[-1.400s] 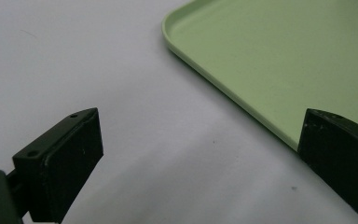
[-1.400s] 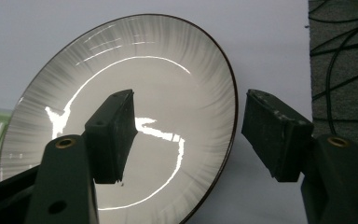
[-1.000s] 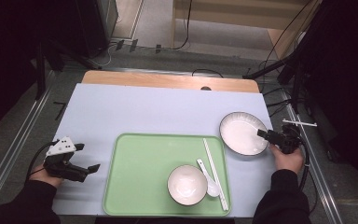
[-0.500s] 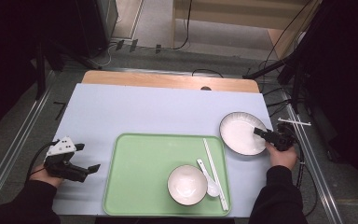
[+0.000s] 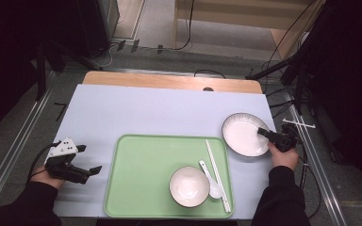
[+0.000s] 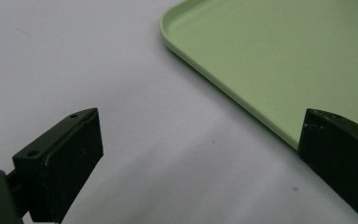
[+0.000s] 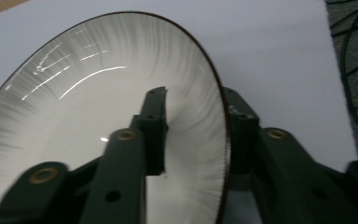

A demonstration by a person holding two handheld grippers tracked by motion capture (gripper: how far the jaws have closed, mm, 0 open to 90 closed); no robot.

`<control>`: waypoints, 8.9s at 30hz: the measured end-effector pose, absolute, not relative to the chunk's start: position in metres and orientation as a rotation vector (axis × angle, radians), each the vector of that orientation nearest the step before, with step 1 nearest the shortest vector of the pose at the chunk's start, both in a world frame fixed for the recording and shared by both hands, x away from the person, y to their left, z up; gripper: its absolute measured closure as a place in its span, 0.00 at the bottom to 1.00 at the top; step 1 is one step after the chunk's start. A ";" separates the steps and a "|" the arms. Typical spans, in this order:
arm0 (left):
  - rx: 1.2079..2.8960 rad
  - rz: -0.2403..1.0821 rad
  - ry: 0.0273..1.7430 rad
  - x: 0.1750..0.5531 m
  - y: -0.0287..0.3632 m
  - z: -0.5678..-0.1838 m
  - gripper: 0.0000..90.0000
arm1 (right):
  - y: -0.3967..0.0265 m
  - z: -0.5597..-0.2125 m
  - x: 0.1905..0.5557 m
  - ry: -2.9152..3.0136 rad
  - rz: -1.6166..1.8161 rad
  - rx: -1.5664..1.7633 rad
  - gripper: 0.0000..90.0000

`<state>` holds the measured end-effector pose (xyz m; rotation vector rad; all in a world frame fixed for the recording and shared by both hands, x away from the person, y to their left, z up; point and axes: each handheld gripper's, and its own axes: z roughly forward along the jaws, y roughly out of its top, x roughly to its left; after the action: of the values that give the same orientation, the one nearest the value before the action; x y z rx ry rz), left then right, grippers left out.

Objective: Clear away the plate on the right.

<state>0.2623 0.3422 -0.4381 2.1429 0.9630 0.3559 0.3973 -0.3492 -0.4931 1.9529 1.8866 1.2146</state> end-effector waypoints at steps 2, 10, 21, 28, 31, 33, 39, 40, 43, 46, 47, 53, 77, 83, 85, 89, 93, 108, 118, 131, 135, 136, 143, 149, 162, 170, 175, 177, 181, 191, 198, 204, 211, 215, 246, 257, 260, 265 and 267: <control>2.143 0.357 0.963 0.262 0.342 -0.438 0.00 | -0.352 -0.494 0.398 1.877 1.238 1.971 0.81; 2.142 0.357 0.963 0.263 0.343 -0.438 0.00 | -0.366 -0.492 0.397 1.810 1.420 2.083 0.95; 2.106 0.371 0.933 0.262 0.343 -0.436 0.00 | -0.364 -0.478 0.392 1.719 1.446 2.116 0.94; 2.029 0.363 0.985 0.263 0.345 -0.434 0.18 | -0.362 -0.472 0.390 1.665 1.447 2.141 0.94; 1.992 0.359 0.998 0.264 0.345 -0.431 0.18 | -0.363 -0.470 0.389 1.636 1.495 2.133 0.94; 1.963 0.340 1.008 0.264 0.344 -0.428 0.19 | -0.362 -0.467 0.388 1.627 1.533 2.132 0.94; 1.938 0.317 1.000 0.269 0.337 -0.416 0.18 | -0.352 -0.455 0.387 1.633 1.611 2.120 0.94; 1.927 0.308 0.987 0.270 0.337 -0.414 0.18 | -0.349 -0.452 0.388 1.647 1.611 2.111 0.94; 1.908 0.281 0.990 0.273 0.334 -0.409 0.15 | -0.342 -0.446 0.387 1.667 1.619 2.095 0.94; 1.893 0.278 1.033 0.277 0.330 -0.404 0.14 | -0.335 -0.441 0.388 1.687 1.638 2.079 0.94; 1.883 0.265 1.074 0.279 0.329 -0.402 0.14 | -0.332 -0.439 0.388 1.689 1.645 2.078 0.93; 1.885 0.251 1.082 0.285 0.320 -0.394 0.19 | -0.316 -0.431 0.391 1.728 1.678 2.049 0.94; 1.862 0.178 1.057 0.317 0.259 -0.374 0.18 | -0.218 -0.417 0.412 1.961 1.713 1.977 0.93; 1.858 0.175 1.055 0.325 0.242 -0.371 0.29 | -0.194 -0.418 0.414 1.993 1.740 1.978 0.93; 1.856 0.195 1.052 0.327 0.235 -0.371 0.31 | -0.188 -0.417 0.414 2.005 1.737 1.970 0.93; 1.852 0.189 1.079 0.333 0.223 -0.372 0.35 | -0.176 -0.416 0.414 2.032 1.750 1.953 0.93; 1.797 0.176 1.124 0.340 0.212 -0.376 0.39 | -0.165 -0.416 0.412 2.044 1.766 1.955 0.93; 1.684 0.196 1.282 0.358 0.181 -0.390 0.59 | -0.135 -0.415 0.408 2.073 1.843 1.945 0.93; 1.470 0.125 1.384 0.362 0.201 -0.396 0.92 | -0.124 -0.412 0.400 2.077 1.862 1.900 0.92; 1.421 0.034 1.448 0.365 0.233 -0.398 0.94 | -0.109 -0.400 0.393 2.175 1.746 1.633 0.74; 1.413 0.001 1.468 0.364 0.247 -0.403 0.94 | -0.113 -0.398 0.392 2.209 1.737 1.583 0.68; 1.415 -0.002 1.473 0.363 0.250 -0.404 0.94 | -0.114 -0.397 0.391 2.229 1.716 1.552 0.67; 1.463 -0.027 1.491 0.358 0.272 -0.409 0.94 | -0.131 -0.402 0.387 2.263 1.662 1.491 0.59; 1.485 -0.060 1.482 0.354 0.284 -0.412 0.94 | -0.144 -0.406 0.383 2.236 1.667 1.510 0.59; 1.569 -0.116 1.435 0.338 0.287 -0.421 0.93 | -0.164 -0.410 0.376 2.261 1.559 1.454 0.52; 1.613 -0.122 1.424 0.331 0.291 -0.427 0.93 | -0.173 -0.411 0.368 2.245 1.531 1.423 0.45; 1.650 -0.141 1.424 0.330 0.287 -0.434 0.92 | -0.175 -0.413 0.365 2.270 1.530 1.410 0.42; 1.658 -0.144 1.425 0.329 0.285 -0.436 0.92 | -0.177 -0.415 0.364 2.288 1.517 1.394 0.41; 1.684 -0.145 1.419 0.330 0.280 -0.439 0.92 | -0.180 -0.418 0.362 2.289 1.472 1.389 0.40; 1.732 -0.156 1.422 0.333 0.279 -0.453 0.94 | -0.184 -0.420 0.357 2.328 1.450 1.357 0.41; 1.782 -0.082 1.401 0.331 0.274 -0.455 0.92 | -0.182 -0.423 0.354 2.383 1.425 1.316 0.41; 1.862 -0.055 1.402 0.331 0.273 -0.458 0.88 | -0.181 -0.422 0.350 2.412 1.383 1.275 0.40; 1.877 -0.005 1.366 0.329 0.275 -0.452 0.85 | -0.182 -0.420 0.346 2.449 1.395 1.231 0.37; 1.916 0.083 1.308 0.326 0.277 -0.444 0.73 | -0.187 -0.420 0.344 2.457 1.409 1.190 0.36; 2.039 0.351 0.991 0.274 0.326 -0.421 0.32 | -0.242 -0.436 0.315 2.443 1.429 0.879 0.22; 2.009 0.372 0.969 0.268 0.341 -0.424 0.23 | -0.251 -0.438 0.307 2.409 1.474 0.870 0.22; 2.017 0.392 0.972 0.267 0.342 -0.425 0.23 | -0.252 -0.438 0.307 2.408 1.491 0.880 0.22; 2.015 0.394 0.992 0.268 0.345 -0.425 0.23 | -0.251 -0.439 0.308 2.411 1.498 0.880 0.22; 2.011 0.395 0.993 0.268 0.345 -0.425 0.23 | -0.251 -0.439 0.309 2.411 1.500 0.877 0.22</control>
<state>0.2682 0.3448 -0.4254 2.0114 0.9929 0.3952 0.3086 -0.2511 -0.4391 0.8769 2.4111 1.5001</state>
